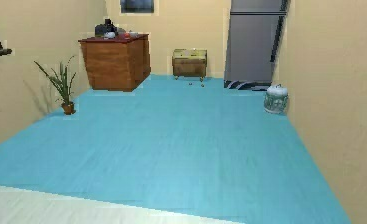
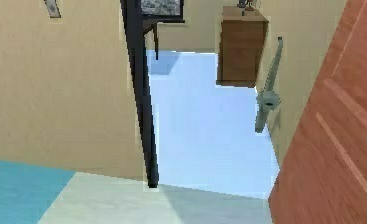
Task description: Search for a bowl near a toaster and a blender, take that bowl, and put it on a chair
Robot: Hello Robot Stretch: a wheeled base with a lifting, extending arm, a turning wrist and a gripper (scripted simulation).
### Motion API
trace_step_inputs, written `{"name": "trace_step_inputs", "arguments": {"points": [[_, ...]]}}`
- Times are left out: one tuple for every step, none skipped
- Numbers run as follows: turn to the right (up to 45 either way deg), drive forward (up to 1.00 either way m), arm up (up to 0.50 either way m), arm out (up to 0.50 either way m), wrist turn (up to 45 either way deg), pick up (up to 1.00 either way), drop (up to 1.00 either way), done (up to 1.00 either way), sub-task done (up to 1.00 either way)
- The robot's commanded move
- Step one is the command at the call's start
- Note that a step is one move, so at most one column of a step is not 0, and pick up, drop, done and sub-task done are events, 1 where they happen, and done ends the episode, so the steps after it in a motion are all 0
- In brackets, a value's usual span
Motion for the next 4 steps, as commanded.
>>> {"name": "trace_step_inputs", "arguments": {"points": [[-9.0,0.0,0.0,0.0,0.0,0.0,0.0,0.0,0.0],[0.0,1.0,0.0,0.0,0.0,0.0,0.0,0.0,0.0],[0.0,1.0,0.0,0.0,0.0,0.0,0.0,0.0,0.0],[0.0,1.0,0.0,0.0,0.0,0.0,0.0,0.0,0.0]]}}
